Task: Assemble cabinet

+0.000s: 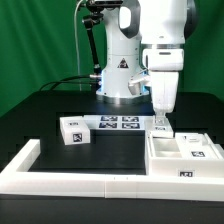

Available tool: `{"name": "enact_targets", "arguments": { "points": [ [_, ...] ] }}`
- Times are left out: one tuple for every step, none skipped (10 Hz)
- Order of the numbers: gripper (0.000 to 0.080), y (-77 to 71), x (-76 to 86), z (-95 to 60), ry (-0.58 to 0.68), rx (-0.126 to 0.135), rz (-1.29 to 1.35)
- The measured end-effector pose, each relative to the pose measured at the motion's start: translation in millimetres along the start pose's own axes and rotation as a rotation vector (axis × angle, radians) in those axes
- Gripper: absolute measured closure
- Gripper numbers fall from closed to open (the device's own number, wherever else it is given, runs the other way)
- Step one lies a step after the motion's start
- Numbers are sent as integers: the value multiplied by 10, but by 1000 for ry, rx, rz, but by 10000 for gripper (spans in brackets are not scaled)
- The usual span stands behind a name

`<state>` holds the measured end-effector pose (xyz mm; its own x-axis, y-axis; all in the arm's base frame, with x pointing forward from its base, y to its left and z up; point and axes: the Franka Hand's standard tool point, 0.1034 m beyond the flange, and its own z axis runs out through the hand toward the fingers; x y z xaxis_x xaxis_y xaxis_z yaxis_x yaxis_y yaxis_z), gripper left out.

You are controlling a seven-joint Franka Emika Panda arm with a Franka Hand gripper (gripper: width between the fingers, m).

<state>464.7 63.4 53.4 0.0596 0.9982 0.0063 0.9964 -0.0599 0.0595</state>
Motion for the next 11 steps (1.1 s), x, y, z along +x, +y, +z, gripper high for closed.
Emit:
{"name": "enact_targets", "arguments": {
  "points": [
    [729,-1,0,2,0,0,0],
    [729,-2,0,2,0,1,0],
    [729,4,1,0,0,0,0],
    [729,5,-1,4,-3,6,0],
    [729,6,-3,12,-5,11,1],
    [729,6,-2,13,-5,12,1],
    [729,6,-1,12,-6,14,1],
    [729,7,-1,11,-8,16,1],
    [729,7,2,9,-8,16,1],
    [729,4,8,8,-5,12,5],
    [729,5,4,9,-5,12,5]
  ]
}}
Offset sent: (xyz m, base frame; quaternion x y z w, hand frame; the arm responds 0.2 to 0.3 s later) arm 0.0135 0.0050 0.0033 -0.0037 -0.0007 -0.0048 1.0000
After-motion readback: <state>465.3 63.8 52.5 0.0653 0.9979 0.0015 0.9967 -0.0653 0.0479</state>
